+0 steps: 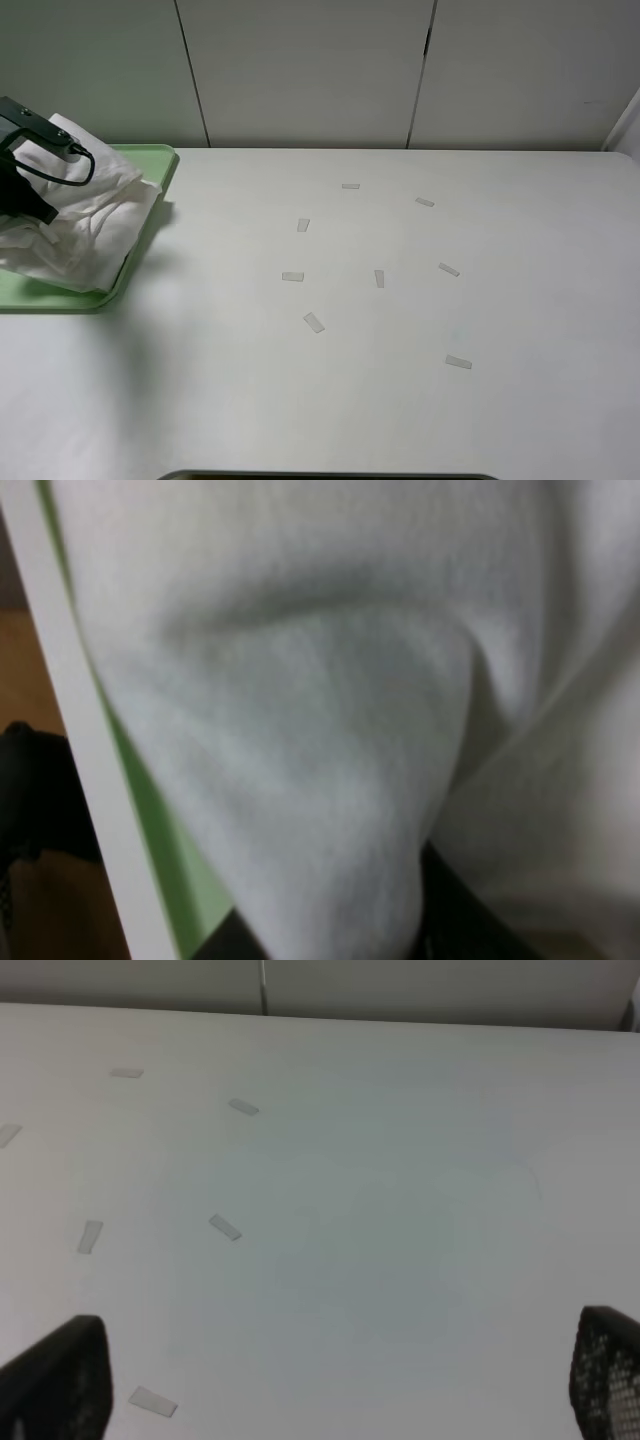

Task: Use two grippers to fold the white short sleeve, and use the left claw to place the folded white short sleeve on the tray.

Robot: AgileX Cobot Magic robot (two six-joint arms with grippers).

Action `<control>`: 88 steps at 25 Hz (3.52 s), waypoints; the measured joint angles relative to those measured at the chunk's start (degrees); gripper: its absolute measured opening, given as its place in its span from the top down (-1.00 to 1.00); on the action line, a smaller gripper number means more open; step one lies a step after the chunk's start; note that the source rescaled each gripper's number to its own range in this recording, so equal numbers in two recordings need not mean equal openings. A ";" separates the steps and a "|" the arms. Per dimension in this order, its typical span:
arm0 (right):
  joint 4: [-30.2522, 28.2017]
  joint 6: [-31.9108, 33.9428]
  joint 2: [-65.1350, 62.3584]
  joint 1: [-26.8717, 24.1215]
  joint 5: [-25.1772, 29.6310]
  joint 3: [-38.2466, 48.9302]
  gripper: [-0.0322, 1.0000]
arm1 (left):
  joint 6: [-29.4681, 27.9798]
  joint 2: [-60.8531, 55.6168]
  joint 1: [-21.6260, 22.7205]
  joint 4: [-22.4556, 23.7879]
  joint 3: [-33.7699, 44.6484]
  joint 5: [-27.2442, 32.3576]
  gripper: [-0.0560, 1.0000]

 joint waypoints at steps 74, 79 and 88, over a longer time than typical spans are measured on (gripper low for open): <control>0.00 0.00 0.00 0.00 0.00 0.00 -1.00 | 0.70 -67.26 -7.34 -33.73 0.39 20.31 -0.99; 0.00 0.00 0.00 0.00 0.00 0.00 -1.00 | 0.83 -76.36 -7.34 -33.78 2.63 28.56 -0.98; 0.00 0.00 0.00 0.00 0.00 0.00 -1.00 | 0.96 -84.65 -10.08 -33.83 2.69 39.40 -0.97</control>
